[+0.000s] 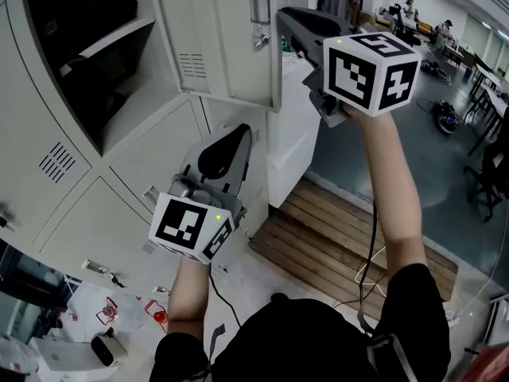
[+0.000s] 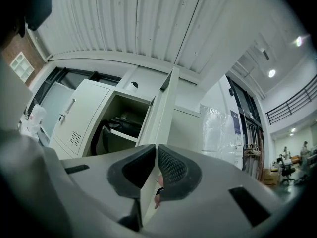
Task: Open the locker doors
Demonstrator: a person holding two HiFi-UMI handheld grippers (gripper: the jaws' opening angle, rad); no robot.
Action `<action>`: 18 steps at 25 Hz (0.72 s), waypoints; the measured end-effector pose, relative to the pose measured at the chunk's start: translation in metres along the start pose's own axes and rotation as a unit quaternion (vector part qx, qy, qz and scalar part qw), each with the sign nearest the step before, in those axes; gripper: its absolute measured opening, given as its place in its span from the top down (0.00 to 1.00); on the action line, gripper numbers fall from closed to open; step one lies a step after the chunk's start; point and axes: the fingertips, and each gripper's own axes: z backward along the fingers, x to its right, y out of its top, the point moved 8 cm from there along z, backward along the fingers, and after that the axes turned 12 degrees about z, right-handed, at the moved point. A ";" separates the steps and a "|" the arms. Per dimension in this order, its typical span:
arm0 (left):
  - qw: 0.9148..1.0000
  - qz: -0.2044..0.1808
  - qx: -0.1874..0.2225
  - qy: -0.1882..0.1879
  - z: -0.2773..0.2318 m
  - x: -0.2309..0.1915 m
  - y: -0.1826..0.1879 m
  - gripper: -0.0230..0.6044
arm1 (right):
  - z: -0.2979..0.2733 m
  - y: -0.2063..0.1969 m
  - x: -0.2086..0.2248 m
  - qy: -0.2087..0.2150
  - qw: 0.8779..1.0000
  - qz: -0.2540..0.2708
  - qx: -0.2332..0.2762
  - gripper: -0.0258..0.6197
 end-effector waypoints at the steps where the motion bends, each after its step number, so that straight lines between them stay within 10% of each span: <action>1: 1.000 0.000 0.001 0.001 -0.003 0.000 -0.001 0.93 | -0.001 -0.002 0.004 0.000 1.000 -0.001 0.000 0.94; 18: 0.999 -0.004 -0.001 0.035 -0.034 -0.014 -0.019 0.94 | -0.026 -0.036 0.052 -0.010 1.000 -0.023 0.006 0.95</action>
